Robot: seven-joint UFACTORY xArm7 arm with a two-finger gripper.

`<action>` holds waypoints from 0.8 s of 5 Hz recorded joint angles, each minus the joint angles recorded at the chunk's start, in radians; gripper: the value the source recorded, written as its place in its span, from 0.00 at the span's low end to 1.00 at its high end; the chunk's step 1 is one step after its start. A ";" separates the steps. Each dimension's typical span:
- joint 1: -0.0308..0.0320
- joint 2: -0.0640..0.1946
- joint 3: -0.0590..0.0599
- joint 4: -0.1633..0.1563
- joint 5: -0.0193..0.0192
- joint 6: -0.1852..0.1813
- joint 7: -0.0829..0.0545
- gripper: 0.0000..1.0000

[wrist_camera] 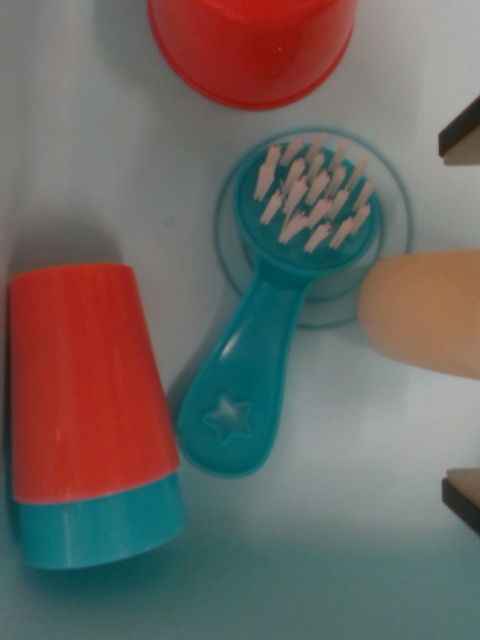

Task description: Pick detergent from the sink

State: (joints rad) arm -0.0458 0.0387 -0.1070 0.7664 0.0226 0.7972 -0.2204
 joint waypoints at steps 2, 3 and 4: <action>0.0000 0.000 0.000 0.000 0.0000 0.000 0.000 0.00; 0.0000 0.000 0.000 0.000 0.0000 0.000 0.000 1.00; 0.0000 0.000 0.000 0.000 0.0000 0.000 0.000 1.00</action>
